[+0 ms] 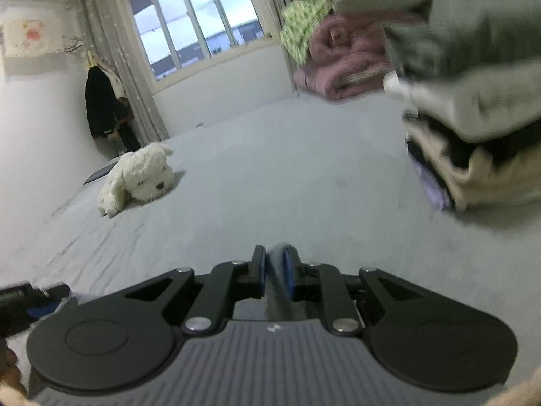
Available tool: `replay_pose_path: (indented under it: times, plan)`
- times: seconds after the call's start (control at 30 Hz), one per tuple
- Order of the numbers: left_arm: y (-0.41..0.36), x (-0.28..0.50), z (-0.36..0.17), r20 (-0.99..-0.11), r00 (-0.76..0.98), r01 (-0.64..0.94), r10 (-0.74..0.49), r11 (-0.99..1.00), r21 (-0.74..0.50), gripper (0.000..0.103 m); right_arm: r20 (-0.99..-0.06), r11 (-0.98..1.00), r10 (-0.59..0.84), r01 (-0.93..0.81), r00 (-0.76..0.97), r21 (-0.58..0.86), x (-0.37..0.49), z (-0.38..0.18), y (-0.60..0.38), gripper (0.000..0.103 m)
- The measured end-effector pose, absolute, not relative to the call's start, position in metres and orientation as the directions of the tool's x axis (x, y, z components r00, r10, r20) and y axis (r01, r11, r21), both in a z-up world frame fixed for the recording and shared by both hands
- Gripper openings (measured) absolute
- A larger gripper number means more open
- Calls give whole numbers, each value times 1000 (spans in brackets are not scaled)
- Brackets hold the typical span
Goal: Fold clothes
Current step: 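Move both grippers over the edge of the folded sweater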
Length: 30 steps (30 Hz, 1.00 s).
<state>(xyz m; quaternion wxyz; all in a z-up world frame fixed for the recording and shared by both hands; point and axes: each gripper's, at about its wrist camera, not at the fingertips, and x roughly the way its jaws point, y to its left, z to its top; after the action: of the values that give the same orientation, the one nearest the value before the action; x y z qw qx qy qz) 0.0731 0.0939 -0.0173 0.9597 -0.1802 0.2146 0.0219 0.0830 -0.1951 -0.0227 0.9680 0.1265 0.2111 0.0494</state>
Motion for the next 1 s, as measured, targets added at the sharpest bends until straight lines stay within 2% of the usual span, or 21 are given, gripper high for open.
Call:
replay_pose_path:
  times: [0.1, 0.13, 0.2, 0.33, 0.43, 0.5, 0.6, 0.73, 0.87, 1.0]
  plan:
    - [78, 69, -13, -400, 913, -46, -76, 957, -285, 48, -371, 984, 133, -78, 919, 159, 75, -18, -173, 20]
    - [72, 68, -15, -403, 910, -20, -93, 964, -266, 48, -366, 989, 122, -82, 922, 124, 74, -19, -166, 27]
    - [59, 68, -19, -417, 900, 31, -125, 974, -224, 48, -356, 995, 98, -81, 929, 64, 72, -22, -153, 34]
    - [38, 68, -29, -448, 880, 99, -156, 984, -149, 48, -315, 994, -3, -31, 949, -102, 66, -28, -129, 34]
    - [30, 67, -31, -447, 880, 130, -163, 986, -106, 48, -248, 971, -3, -56, 969, -232, 58, -29, -112, 35]
    - [29, 68, -31, -444, 882, 134, -161, 987, -93, 49, -267, 961, 58, -126, 962, -245, 58, -32, -106, 35]
    - [31, 72, -35, -465, 872, 125, -155, 988, -95, 51, -367, 955, 135, -219, 921, -198, 65, -39, -102, 35]
    - [34, 75, -41, -496, 855, 121, -150, 988, -91, 51, -466, 963, 135, -227, 874, -148, 82, -51, -114, 35]
    - [38, 72, -43, -500, 853, 131, -150, 989, -73, 51, -483, 975, 127, -197, 866, -98, 87, -50, -139, 35]
    - [45, 68, -43, -500, 854, 127, -146, 989, -72, 51, -475, 979, 90, -164, 875, -118, 86, -46, -163, 36]
